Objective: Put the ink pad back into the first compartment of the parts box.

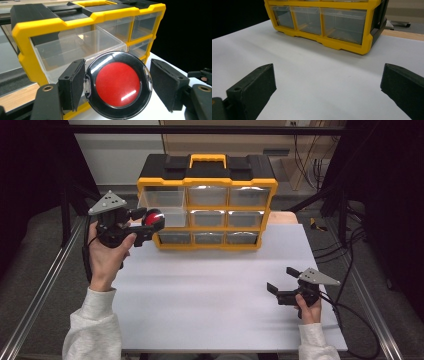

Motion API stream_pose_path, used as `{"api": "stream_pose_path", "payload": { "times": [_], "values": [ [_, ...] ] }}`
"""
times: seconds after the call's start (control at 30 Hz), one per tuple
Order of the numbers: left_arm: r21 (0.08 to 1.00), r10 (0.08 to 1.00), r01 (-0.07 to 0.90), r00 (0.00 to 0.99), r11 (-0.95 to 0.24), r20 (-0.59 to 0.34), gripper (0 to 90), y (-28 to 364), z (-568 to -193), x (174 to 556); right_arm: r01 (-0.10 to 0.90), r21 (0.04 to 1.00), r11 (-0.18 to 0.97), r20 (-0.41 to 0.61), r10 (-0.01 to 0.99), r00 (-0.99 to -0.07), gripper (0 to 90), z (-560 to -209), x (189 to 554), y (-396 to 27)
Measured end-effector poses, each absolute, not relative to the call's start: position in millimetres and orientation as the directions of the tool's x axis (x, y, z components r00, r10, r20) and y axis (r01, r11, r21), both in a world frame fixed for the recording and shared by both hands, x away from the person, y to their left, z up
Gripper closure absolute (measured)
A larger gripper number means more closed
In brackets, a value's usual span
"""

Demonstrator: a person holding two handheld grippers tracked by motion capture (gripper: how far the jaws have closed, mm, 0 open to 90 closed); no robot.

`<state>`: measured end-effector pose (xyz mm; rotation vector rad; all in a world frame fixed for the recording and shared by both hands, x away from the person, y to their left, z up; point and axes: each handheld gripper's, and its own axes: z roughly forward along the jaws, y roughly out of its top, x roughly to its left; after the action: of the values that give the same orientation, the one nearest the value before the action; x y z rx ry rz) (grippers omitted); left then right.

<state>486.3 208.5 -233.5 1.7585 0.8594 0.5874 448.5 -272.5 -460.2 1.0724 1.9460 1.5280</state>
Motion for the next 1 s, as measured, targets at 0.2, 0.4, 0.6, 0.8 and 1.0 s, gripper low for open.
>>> {"api": "stream_pose_path", "payload": {
  "times": [0.2,0.4,0.6,0.8,1.0],
  "values": [
    [0.941,0.787,0.273,0.617,-0.198,-0.013,29.9,205,-222,495,0.302,0.949,0.088,0.118,0.790,-0.602,0.4,-460,448,-273],
    [0.940,0.797,0.283,0.603,-0.189,-0.021,29.9,205,-215,504,0.301,0.950,0.089,0.116,0.791,-0.601,0.4,-460,448,-273],
    [0.936,0.807,0.295,0.591,-0.190,-0.022,29.9,206,-211,514,0.300,0.950,0.089,0.116,0.790,-0.602,0.4,-460,448,-273],
    [0.934,0.815,0.303,0.578,-0.188,-0.024,29.9,207,-207,522,0.302,0.949,0.090,0.117,0.790,-0.602,0.4,-460,448,-273],
    [0.929,0.827,0.316,0.561,-0.195,-0.017,29.9,206,-202,532,0.302,0.949,0.089,0.117,0.790,-0.602,0.4,-460,448,-273]
  ]
}}
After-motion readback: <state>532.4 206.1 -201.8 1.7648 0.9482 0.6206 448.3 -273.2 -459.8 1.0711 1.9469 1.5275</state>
